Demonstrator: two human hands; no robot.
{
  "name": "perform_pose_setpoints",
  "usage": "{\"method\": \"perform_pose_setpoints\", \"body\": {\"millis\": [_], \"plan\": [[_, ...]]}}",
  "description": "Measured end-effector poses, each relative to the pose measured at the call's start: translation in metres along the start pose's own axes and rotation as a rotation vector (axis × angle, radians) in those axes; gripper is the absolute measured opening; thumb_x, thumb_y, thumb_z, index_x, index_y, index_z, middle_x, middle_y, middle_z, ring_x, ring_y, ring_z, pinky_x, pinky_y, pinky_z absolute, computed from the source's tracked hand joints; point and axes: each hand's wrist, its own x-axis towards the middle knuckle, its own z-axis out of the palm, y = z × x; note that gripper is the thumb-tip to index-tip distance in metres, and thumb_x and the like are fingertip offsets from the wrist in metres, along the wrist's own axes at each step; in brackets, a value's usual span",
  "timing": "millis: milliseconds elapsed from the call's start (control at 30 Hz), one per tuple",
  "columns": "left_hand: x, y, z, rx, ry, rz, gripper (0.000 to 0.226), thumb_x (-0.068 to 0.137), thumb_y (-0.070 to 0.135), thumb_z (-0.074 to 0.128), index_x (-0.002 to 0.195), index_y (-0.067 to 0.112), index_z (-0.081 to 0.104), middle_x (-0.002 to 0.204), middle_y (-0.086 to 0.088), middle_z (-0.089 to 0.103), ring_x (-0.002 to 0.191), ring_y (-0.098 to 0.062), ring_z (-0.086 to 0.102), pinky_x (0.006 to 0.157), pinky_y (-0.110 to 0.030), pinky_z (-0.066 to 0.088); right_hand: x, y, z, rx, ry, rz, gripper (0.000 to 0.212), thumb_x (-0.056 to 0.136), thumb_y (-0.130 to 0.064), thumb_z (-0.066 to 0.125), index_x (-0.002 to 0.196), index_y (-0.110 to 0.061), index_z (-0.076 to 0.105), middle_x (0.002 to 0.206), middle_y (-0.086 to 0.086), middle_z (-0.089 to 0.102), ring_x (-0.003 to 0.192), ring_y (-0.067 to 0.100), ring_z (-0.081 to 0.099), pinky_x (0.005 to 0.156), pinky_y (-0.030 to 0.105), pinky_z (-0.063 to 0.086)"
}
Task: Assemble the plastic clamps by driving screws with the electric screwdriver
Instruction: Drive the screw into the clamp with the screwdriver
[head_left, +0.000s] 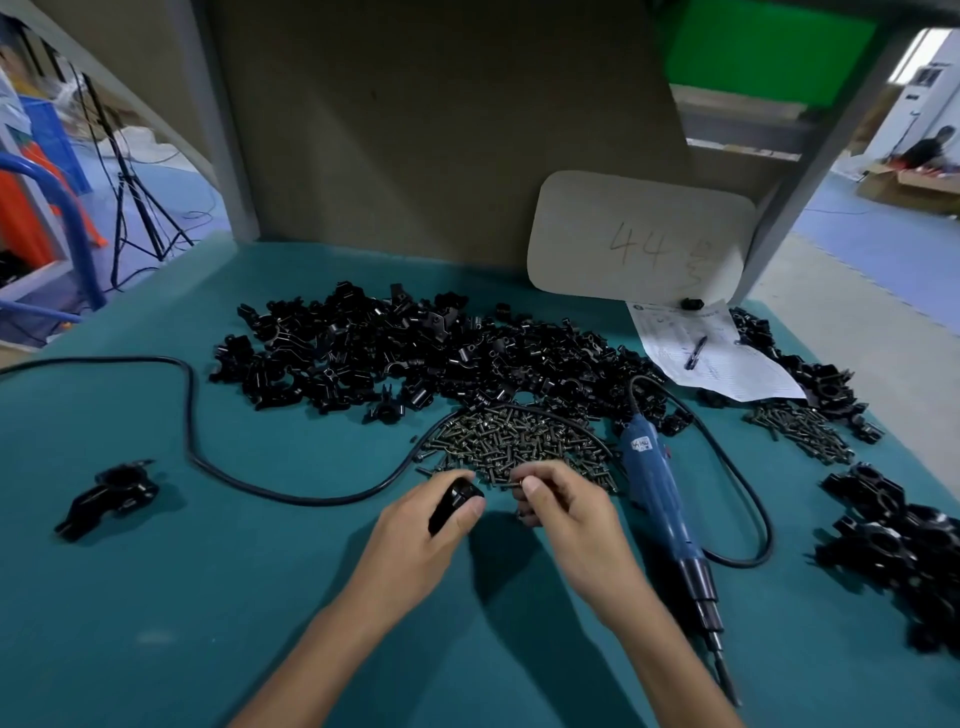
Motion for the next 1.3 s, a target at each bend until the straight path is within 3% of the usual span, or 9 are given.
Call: {"method": "perform_pose_setpoints", "body": {"millis": [167, 433, 600, 733, 867, 967, 1067, 1167, 1300], "plan": [[-0.001, -0.004, 0.001, 0.005, 0.003, 0.000, 0.035, 0.087, 0.069, 0.050, 0.119, 0.055, 0.052, 0.104, 0.031, 0.062, 0.101, 0.006, 0.058, 0.078, -0.008, 0.043, 0.007, -0.005, 0.003, 0.188, -0.082, 0.006, 0.023, 0.106, -0.011, 0.054, 0.106, -0.024, 0.073, 0.095, -0.008, 0.075, 0.090, 0.007, 0.069, 0.078, 0.025, 0.056], [-0.001, -0.004, 0.003, 0.027, -0.045, 0.053, 0.028, 0.097, 0.043, 0.060, 0.125, 0.040, 0.062, 0.106, 0.021, 0.064, 0.100, 0.001, 0.059, 0.081, -0.016, 0.046, 0.013, -0.005, 0.012, 0.086, -0.194, 0.002, 0.025, 0.105, -0.013, 0.054, 0.104, -0.025, 0.075, 0.096, -0.006, 0.076, 0.092, 0.008, 0.069, 0.083, 0.029, 0.057], [-0.002, -0.001, 0.004, 0.071, -0.064, 0.056, 0.030, 0.098, 0.046, 0.057, 0.127, 0.040, 0.060, 0.106, 0.020, 0.061, 0.100, -0.001, 0.057, 0.083, -0.021, 0.047, 0.017, -0.006, 0.009, 0.096, -0.205, 0.053, 0.015, 0.102, -0.016, 0.061, 0.102, -0.022, 0.074, 0.092, -0.005, 0.075, 0.086, 0.010, 0.069, 0.078, 0.028, 0.056], [-0.002, -0.002, 0.009, 0.171, -0.079, 0.078, 0.034, 0.098, 0.046, 0.054, 0.132, 0.042, 0.054, 0.102, 0.019, 0.055, 0.098, 0.001, 0.049, 0.079, -0.015, 0.038, 0.018, -0.006, 0.004, -0.220, -0.312, -0.027, 0.016, 0.107, -0.034, 0.050, 0.094, -0.029, 0.058, 0.076, -0.009, 0.059, 0.067, -0.001, 0.051, 0.064, 0.022, 0.043], [-0.003, -0.002, 0.013, 0.239, -0.090, 0.124, 0.033, 0.098, 0.042, 0.057, 0.131, 0.038, 0.054, 0.089, 0.019, 0.046, 0.092, 0.004, 0.042, 0.072, -0.016, 0.033, 0.019, -0.007, 0.003, -0.374, -0.391, -0.058, 0.025, 0.109, -0.041, 0.040, 0.088, -0.028, 0.046, 0.070, -0.009, 0.049, 0.059, 0.002, 0.042, 0.055, 0.023, 0.035], [-0.002, -0.002, 0.011, 0.195, -0.109, 0.115, 0.030, 0.098, 0.043, 0.057, 0.129, 0.042, 0.055, 0.090, 0.019, 0.049, 0.092, 0.002, 0.045, 0.071, -0.016, 0.035, 0.019, -0.004, 0.001, -0.298, -0.381, -0.039, 0.020, 0.108, -0.039, 0.045, 0.090, -0.029, 0.049, 0.074, -0.010, 0.055, 0.063, 0.002, 0.045, 0.060, 0.024, 0.039], [0.001, -0.001, 0.006, 0.137, -0.154, 0.107, 0.024, 0.098, 0.048, 0.055, 0.121, 0.043, 0.057, 0.092, 0.016, 0.055, 0.089, -0.002, 0.051, 0.071, -0.020, 0.039, 0.017, -0.003, -0.004, -0.148, -0.385, -0.072, 0.012, 0.105, -0.025, 0.055, 0.096, -0.032, 0.058, 0.084, -0.019, 0.062, 0.077, 0.001, 0.053, 0.074, 0.031, 0.047], [0.004, 0.002, 0.004, 0.119, -0.179, 0.099, 0.026, 0.098, 0.052, 0.054, 0.122, 0.042, 0.059, 0.095, 0.015, 0.059, 0.090, -0.003, 0.054, 0.075, -0.025, 0.046, 0.016, -0.003, -0.011, -0.046, -0.368, -0.090, 0.016, 0.100, -0.012, 0.062, 0.098, -0.028, 0.066, 0.090, -0.016, 0.066, 0.087, 0.005, 0.059, 0.082, 0.034, 0.051], [0.001, 0.002, 0.006, 0.189, -0.171, 0.118, 0.033, 0.098, 0.052, 0.053, 0.130, 0.044, 0.055, 0.097, 0.018, 0.054, 0.096, 0.001, 0.048, 0.080, -0.021, 0.042, 0.018, -0.001, -0.012, -0.090, -0.344, -0.025, 0.008, 0.099, -0.021, 0.067, 0.092, -0.025, 0.068, 0.080, -0.006, 0.067, 0.074, 0.008, 0.060, 0.077, 0.044, 0.055]]}}
